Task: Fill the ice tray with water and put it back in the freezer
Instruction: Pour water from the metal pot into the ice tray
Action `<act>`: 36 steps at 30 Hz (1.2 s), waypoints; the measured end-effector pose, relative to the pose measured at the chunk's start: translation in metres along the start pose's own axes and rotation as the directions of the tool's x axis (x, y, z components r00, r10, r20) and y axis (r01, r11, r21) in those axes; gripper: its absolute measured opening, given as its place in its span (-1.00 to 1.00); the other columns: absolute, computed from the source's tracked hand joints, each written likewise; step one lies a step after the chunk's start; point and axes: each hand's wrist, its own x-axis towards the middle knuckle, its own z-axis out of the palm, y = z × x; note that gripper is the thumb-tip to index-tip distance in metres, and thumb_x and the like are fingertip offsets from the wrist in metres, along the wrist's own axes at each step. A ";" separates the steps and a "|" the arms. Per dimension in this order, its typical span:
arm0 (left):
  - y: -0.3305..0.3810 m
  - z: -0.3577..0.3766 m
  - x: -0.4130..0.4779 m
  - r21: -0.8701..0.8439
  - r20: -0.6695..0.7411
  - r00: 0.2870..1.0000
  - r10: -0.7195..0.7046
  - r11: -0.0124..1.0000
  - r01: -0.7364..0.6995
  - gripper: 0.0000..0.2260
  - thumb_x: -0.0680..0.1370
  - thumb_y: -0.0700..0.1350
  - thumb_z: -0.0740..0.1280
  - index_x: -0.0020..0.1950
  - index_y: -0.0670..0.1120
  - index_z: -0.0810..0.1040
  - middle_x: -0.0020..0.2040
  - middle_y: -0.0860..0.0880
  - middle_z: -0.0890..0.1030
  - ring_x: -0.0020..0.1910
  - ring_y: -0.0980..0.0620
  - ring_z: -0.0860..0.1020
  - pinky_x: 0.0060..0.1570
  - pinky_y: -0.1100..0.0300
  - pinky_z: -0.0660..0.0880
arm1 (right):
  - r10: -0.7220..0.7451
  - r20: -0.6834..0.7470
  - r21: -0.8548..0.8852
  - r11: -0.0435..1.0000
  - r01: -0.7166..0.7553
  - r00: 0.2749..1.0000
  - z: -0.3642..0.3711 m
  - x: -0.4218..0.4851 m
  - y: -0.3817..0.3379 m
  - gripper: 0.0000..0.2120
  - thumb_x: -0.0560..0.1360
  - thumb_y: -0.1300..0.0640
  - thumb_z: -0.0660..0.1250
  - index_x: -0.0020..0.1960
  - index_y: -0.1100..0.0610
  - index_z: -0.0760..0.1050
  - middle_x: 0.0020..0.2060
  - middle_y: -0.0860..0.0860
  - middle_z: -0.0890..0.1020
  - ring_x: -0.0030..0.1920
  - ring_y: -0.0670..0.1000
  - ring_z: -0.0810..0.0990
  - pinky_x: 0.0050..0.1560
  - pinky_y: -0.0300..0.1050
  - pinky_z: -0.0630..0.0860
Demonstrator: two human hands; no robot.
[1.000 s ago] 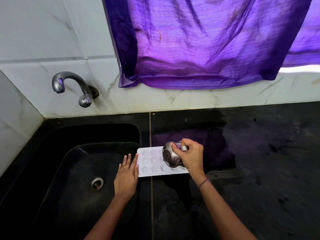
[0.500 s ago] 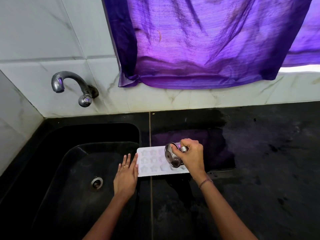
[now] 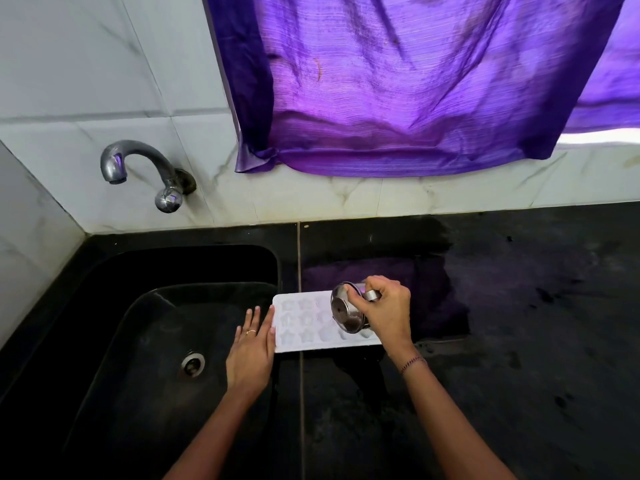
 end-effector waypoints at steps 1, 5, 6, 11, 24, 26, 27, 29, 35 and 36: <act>0.000 0.000 0.000 0.001 -0.002 1.000 -0.001 1.000 0.001 -0.32 0.46 0.17 -0.39 0.53 0.04 0.04 0.54 -0.05 0.10 0.53 0.06 -0.04 0.47 0.15 -0.03 | 0.030 -0.007 0.020 0.999 -0.029 1.000 0.000 0.000 0.002 -0.52 0.31 0.19 0.53 -0.48 0.14 0.21 -0.57 0.08 0.36 -0.49 0.14 0.40 -0.41 0.04 0.42; 0.000 0.000 0.000 -0.004 -0.004 1.000 -0.002 1.000 0.002 -0.33 0.47 0.17 -0.39 0.53 0.05 0.05 0.54 -0.04 0.11 0.53 0.07 -0.03 0.47 0.14 -0.03 | 0.145 -0.032 0.083 0.986 -0.142 0.989 -0.001 0.001 0.007 -0.57 0.34 0.18 0.51 -0.47 0.30 0.31 -0.52 0.22 0.49 -0.39 0.11 0.57 -0.33 0.06 0.50; 0.000 0.000 -0.001 -0.005 -0.005 1.000 -0.002 1.000 0.002 -0.33 0.47 0.17 -0.38 0.53 0.05 0.05 0.54 -0.04 0.11 0.53 0.07 -0.03 0.47 0.14 -0.03 | 0.157 -0.045 0.090 0.984 -0.152 0.987 -0.002 0.001 0.007 -0.56 0.35 0.19 0.51 -0.47 0.31 0.29 -0.51 0.23 0.49 -0.37 0.01 0.60 -0.32 0.04 0.51; 0.001 -0.001 -0.001 0.010 0.011 1.000 -0.013 1.000 0.013 -0.33 0.46 0.17 -0.40 0.53 0.07 0.03 0.55 -0.06 0.10 0.54 0.04 -0.04 0.48 0.11 -0.01 | 0.162 -0.078 0.087 0.984 -0.155 0.984 -0.008 0.001 0.007 -0.56 0.34 0.21 0.51 -0.49 0.29 0.29 -0.51 0.24 0.51 -0.33 -0.05 0.60 -0.32 -0.02 0.50; 0.011 -0.012 -0.002 0.080 0.081 0.993 -0.085 0.994 0.078 -0.57 0.65 0.00 -0.12 0.54 0.10 -0.05 0.56 -0.08 0.02 0.54 0.00 -0.08 0.49 0.07 -0.01 | 0.075 -0.022 0.015 0.997 -0.074 0.997 -0.032 0.007 0.004 -0.53 0.33 0.21 0.52 -0.49 0.25 0.24 -0.57 0.14 0.35 -0.48 0.21 0.38 -0.44 0.06 0.37; 0.012 -0.014 -0.002 0.093 0.098 0.992 -0.085 0.993 0.076 -0.57 0.65 0.01 -0.13 0.54 0.11 -0.07 0.56 -0.08 0.00 0.54 0.00 -0.09 0.49 0.07 -0.03 | 0.034 -0.019 -0.007 0.999 -0.034 0.999 -0.035 0.009 0.002 -0.54 0.32 0.22 0.52 -0.49 0.24 0.23 -0.57 0.12 0.34 -0.49 0.16 0.33 -0.41 0.06 0.32; 0.013 -0.015 -0.002 0.095 0.104 0.991 -0.086 0.993 0.077 -0.57 0.65 0.01 -0.13 0.54 0.11 -0.07 0.56 -0.08 -0.01 0.54 0.00 -0.10 0.49 0.06 -0.03 | 0.021 -0.015 -0.019 1.000 -0.021 1.000 -0.037 0.009 0.000 -0.54 0.32 0.22 0.52 -0.49 0.23 0.23 -0.57 0.10 0.33 -0.49 0.12 0.31 -0.41 0.03 0.30; 0.013 -0.017 -0.002 0.102 0.116 0.989 -0.091 0.992 0.080 -0.57 0.66 0.00 -0.13 0.54 0.10 -0.07 0.56 -0.08 -0.01 0.54 0.00 -0.10 0.49 0.06 -0.03 | 0.020 -0.001 -0.032 0.999 -0.020 1.000 -0.038 0.011 -0.003 -0.53 0.32 0.23 0.52 -0.49 0.21 0.22 -0.57 0.08 0.32 -0.49 0.05 0.27 -0.42 -0.02 0.28; 0.014 -0.017 -0.001 0.088 0.137 0.986 -0.099 0.992 0.088 -0.57 0.65 0.00 -0.14 0.54 0.10 -0.09 0.56 -0.08 -0.01 0.54 0.01 -0.09 0.49 0.05 -0.04 | 0.028 0.003 -0.066 0.997 -0.027 1.000 -0.041 0.011 -0.007 -0.55 0.32 0.22 0.52 -0.49 0.26 0.25 -0.56 0.10 0.37 -0.48 0.12 0.35 -0.43 0.02 0.33; 0.013 -0.017 -0.001 0.081 0.142 0.985 -0.095 0.993 0.085 -0.56 0.65 0.00 -0.14 0.54 0.10 -0.09 0.56 -0.08 0.00 0.54 0.01 -0.09 0.49 0.05 -0.03 | 0.029 0.003 -0.076 0.997 -0.029 1.000 -0.041 0.011 -0.008 -0.55 0.32 0.22 0.52 -0.49 0.27 0.26 -0.56 0.11 0.38 -0.48 0.12 0.36 -0.42 0.02 0.33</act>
